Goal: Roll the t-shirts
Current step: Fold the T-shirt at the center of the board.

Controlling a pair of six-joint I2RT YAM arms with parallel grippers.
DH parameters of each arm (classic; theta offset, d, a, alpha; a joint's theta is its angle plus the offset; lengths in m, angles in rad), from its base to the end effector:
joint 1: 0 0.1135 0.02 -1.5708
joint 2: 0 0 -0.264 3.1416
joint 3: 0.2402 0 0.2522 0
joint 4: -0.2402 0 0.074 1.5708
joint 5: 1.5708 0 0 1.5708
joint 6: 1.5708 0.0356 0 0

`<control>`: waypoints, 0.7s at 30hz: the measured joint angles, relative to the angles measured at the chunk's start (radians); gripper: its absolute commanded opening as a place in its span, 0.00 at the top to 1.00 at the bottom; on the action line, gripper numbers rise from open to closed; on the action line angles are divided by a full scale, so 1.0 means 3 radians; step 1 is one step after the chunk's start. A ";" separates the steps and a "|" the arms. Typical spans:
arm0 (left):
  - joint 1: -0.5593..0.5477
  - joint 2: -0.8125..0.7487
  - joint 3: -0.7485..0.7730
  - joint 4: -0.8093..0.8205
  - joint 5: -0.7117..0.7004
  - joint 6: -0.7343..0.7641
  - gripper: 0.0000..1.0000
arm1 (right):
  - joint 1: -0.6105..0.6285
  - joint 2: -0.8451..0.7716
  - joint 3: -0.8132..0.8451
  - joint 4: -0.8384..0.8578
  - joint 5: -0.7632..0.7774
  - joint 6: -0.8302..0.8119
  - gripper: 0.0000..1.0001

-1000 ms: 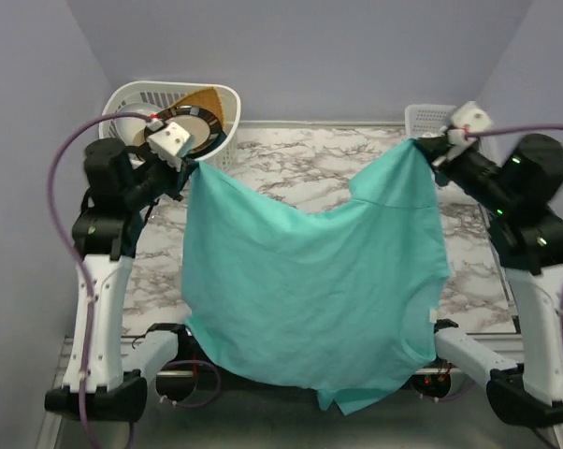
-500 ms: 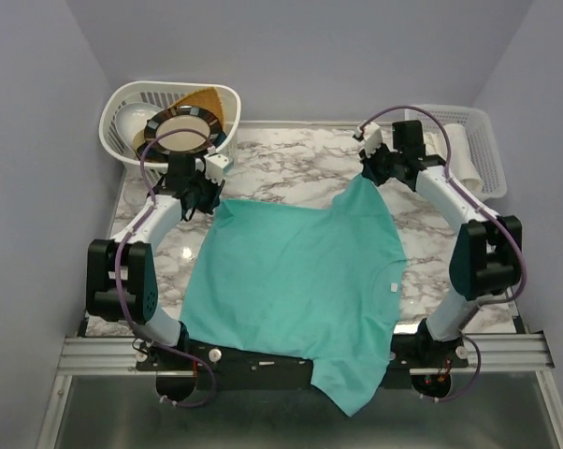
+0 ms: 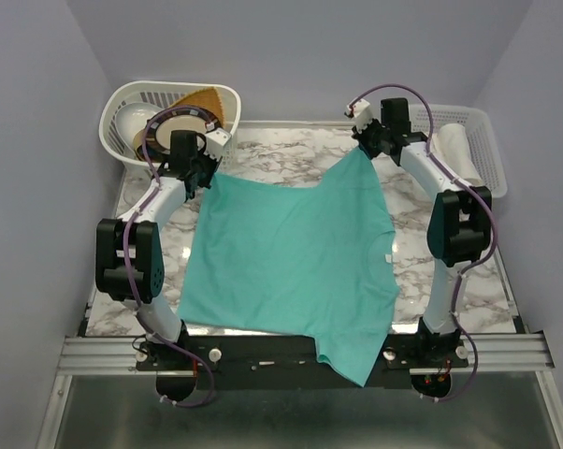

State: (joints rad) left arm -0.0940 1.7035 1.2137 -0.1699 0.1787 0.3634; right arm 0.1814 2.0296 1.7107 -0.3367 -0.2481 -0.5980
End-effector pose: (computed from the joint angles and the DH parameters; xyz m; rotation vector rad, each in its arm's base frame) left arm 0.3832 -0.0425 0.2461 0.5973 2.1368 -0.0510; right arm 0.4650 0.0942 0.2642 -0.9604 1.9831 0.0443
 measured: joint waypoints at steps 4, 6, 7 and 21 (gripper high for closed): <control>0.0000 0.0041 0.0109 0.0004 -0.0032 0.0078 1.00 | 0.0000 0.0098 0.0117 0.0015 0.0041 -0.0019 0.99; 0.0000 0.0042 0.0141 -0.0017 -0.0025 0.0121 1.00 | 0.0000 0.0104 0.0120 -0.0010 0.0042 -0.0023 0.99; 0.0001 0.0042 0.0163 -0.0051 -0.0008 0.0159 1.00 | 0.0000 0.0104 0.0120 -0.0031 0.0042 -0.0023 0.99; 0.0036 -0.0055 0.0219 -0.0848 0.0488 0.0684 1.00 | 0.0001 -0.1099 -0.0963 -0.0520 -0.0065 0.0203 0.99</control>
State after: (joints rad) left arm -0.0834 1.6871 1.2793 -0.4244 0.3252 0.5686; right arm 0.1818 1.7000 1.4220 -0.4927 -0.2676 -0.5369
